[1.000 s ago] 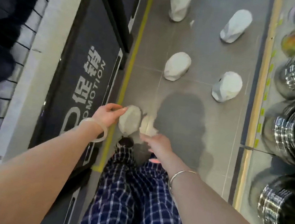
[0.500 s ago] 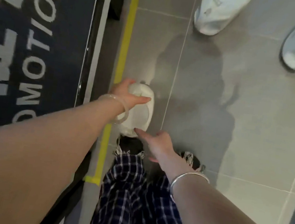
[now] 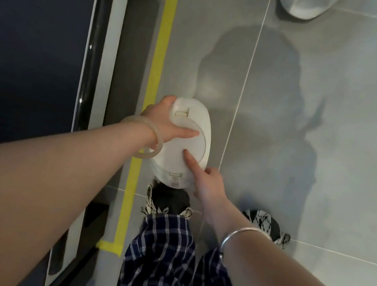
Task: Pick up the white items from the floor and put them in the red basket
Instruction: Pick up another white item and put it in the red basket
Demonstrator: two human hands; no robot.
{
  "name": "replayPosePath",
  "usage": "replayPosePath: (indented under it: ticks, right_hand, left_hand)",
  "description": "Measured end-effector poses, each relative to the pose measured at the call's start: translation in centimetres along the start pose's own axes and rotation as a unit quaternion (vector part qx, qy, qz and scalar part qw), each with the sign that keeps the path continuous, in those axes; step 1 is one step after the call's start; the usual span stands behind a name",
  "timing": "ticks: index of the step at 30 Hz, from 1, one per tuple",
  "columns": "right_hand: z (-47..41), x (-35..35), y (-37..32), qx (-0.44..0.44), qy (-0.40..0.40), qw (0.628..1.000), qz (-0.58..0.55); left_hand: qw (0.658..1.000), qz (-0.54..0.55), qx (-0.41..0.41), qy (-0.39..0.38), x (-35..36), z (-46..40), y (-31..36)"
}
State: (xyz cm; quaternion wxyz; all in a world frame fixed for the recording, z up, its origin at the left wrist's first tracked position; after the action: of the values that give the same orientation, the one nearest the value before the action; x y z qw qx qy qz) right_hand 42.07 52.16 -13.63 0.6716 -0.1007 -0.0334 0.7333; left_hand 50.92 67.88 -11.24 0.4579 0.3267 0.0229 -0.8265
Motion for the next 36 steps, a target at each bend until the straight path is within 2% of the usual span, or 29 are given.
replayPosePath:
  ticks: [3, 7, 10, 12, 15, 20, 24, 28, 36]
  right_hand:
    - [-0.5, -2.3, -3.2, -0.072, -0.006, 0.993, 0.089]
    - [-1.9, -5.0, -7.3, -0.186, 0.043, 0.953, 0.236]
    - [-2.5, -6.4, -8.7, -0.233, 0.068, 0.946, 0.215]
    - [-3.0, -6.9, -8.3, -0.225, 0.069, 0.952, 0.198]
    - [-3.9, -6.7, -7.5, -0.193, 0.023, 0.956, 0.22]
    - [-4.4, -6.1, -7.6, -0.191, -0.038, 0.932, 0.306]
    - [-4.0, -6.3, -7.5, -0.228, -0.009, 0.935, 0.273]
    - [-3.1, -8.5, -5.6, -0.208, 0.034, 0.944, 0.254]
    - [6.9, -15.6, -5.9, -0.218, 0.063, 0.946, 0.233]
  left_hand:
    - [0.999, 0.003, -0.04, -0.034, 0.3, -0.1, 0.1]
    - [0.997, -0.044, -0.027, -0.062, 1.2, -0.7, 1.1]
    - [0.993, -0.001, -0.033, -0.116, 3.0, 0.2, 1.8]
    - [0.988, 0.033, -0.061, -0.141, 4.3, 0.9, 1.4]
    - [0.981, 0.107, -0.085, -0.137, 5.2, 0.8, 0.4]
    - [0.972, 0.168, -0.094, -0.136, 5.5, 0.4, -0.7]
    - [0.964, 0.208, -0.103, -0.126, 5.2, 1.0, -1.3]
    - [0.958, 0.233, -0.106, -0.129, 6.1, 2.9, -0.8]
    - [0.949, 0.256, -0.075, -0.165, 5.5, 11.6, 5.3]
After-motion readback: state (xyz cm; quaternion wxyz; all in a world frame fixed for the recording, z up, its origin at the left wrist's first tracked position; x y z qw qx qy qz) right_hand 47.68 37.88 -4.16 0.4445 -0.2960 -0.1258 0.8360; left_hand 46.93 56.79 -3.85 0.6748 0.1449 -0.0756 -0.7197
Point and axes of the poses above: each hand's wrist, its own z-axis away from the middle knuckle, its own x-axis out of the palm, y = z × x, the point moved 9 cm from there along -z, towards the middle knuckle, and after that the axes turned 8 degrees about y, right-handed, at the moved point
